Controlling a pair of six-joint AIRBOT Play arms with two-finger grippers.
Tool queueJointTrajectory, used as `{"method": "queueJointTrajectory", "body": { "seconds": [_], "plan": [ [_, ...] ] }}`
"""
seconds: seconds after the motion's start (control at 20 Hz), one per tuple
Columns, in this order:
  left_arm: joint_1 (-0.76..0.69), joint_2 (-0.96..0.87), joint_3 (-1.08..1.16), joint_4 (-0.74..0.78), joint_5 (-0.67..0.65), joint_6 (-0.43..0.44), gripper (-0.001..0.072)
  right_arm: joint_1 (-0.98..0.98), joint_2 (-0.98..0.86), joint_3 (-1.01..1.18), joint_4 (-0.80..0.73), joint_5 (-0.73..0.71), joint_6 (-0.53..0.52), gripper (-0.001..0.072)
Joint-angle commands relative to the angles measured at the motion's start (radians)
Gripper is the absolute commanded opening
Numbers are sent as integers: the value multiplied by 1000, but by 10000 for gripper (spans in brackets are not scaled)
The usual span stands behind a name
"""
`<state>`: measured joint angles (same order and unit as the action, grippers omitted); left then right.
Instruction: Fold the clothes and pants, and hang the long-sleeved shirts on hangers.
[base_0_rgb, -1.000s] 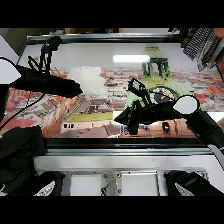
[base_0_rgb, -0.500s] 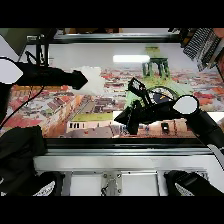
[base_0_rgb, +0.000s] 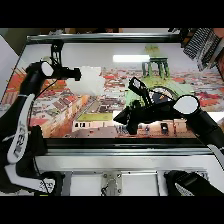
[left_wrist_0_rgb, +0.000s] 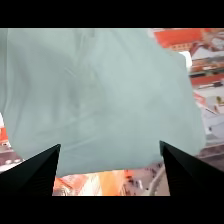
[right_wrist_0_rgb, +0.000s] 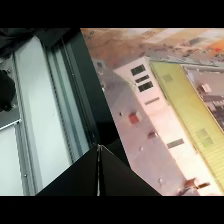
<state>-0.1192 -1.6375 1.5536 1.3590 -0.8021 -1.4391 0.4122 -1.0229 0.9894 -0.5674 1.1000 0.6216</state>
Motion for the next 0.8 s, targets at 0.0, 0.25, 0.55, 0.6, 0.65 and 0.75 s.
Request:
{"method": "queueJointTrajectory", "body": {
  "seconds": [0.0,0.25,0.55,0.6,0.65,0.75],
  "plan": [
    [7,-228,131,11,7,-16,704,1,-1,0,40,0,0,18],
    [-32,-423,333,11,-101,-17,703,1,0,0,43,0,1,17],
    [-35,-457,523,8,-329,-130,22,-42,11,4,28,-84,73,17],
    [-29,-410,529,8,-328,-129,22,-76,24,19,-8,-118,116,16],
    [-27,-346,523,8,-311,-129,22,-117,40,48,-71,-140,161,16],
    [-36,-154,474,-1,-239,-130,22,-188,69,132,-248,-162,270,16]
  ]
}}
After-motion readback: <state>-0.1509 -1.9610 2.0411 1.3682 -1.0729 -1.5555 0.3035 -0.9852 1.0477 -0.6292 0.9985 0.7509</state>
